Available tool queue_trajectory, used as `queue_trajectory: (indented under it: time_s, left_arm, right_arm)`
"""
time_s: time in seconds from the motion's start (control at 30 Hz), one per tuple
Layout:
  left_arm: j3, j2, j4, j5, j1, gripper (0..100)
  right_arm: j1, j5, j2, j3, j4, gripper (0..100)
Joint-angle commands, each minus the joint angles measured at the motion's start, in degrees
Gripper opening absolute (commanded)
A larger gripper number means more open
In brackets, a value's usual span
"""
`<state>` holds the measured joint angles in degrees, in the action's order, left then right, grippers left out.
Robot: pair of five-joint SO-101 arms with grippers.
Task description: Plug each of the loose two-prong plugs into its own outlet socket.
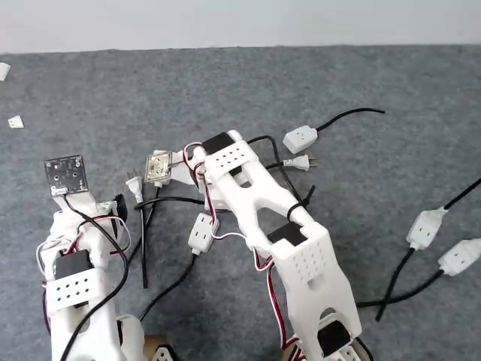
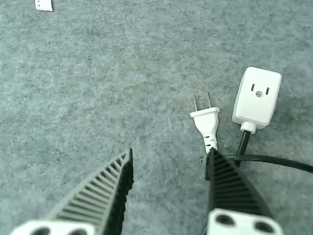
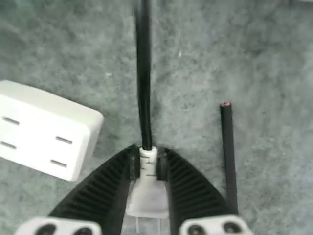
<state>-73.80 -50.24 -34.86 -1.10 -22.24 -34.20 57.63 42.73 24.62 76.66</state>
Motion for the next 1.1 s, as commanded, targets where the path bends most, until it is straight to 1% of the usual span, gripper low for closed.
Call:
queue_trajectory:
  time_s: [0.0, 0.13, 0.23, 0.33, 0.47, 0.63, 0.73, 0.87, 0.97, 1.07]
  left_arm:
    - [0.5, -1.1, 1.8, -0.6, 0.3, 23]
    - [0.5, -1.1, 1.8, -0.6, 0.3, 23]
    - [0.5, -1.1, 1.8, -0.6, 0.3, 23]
    - [0.5, -1.1, 1.8, -0.6, 0.3, 23]
    - [0.5, -1.1, 1.8, -0.6, 0.4, 23]
    - [0.9, 0.7, 1.8, -0.6, 2.0, 23]
    - [3.8, 6.6, 1.8, -0.6, 2.2, 23]
    - [10.6, 19.0, 1.5, -0.6, 2.2, 23]
    - [16.0, 26.2, -1.4, -0.7, 2.3, 23]
    - [19.5, 30.1, -4.7, -0.7, 2.5, 22]
  right_arm:
    - [1.1, -0.4, -0.1, 1.2, 0.1, 3.1]
    - [1.2, -0.5, -0.1, 2.1, 0.1, 3.8]
    - [1.8, -0.5, -0.1, 2.8, 0.1, 0.9]
    - [2.8, -1.1, -1.1, 3.6, 0.2, 0.9]
    - [4.1, -8.9, -6.5, 3.9, 0.7, 0.8]
    - [4.0, -18.2, -13.8, 3.9, 6.1, 0.8]
    - [4.4, -24.2, -16.7, 3.9, 6.5, 0.8]
    - [4.7, -31.8, -20.0, 3.8, 6.8, 0.8]
    - [4.2, -37.1, -22.7, 3.7, 7.9, 0.8]
    - [2.8, -42.0, -26.2, 3.7, 8.4, 0.8]
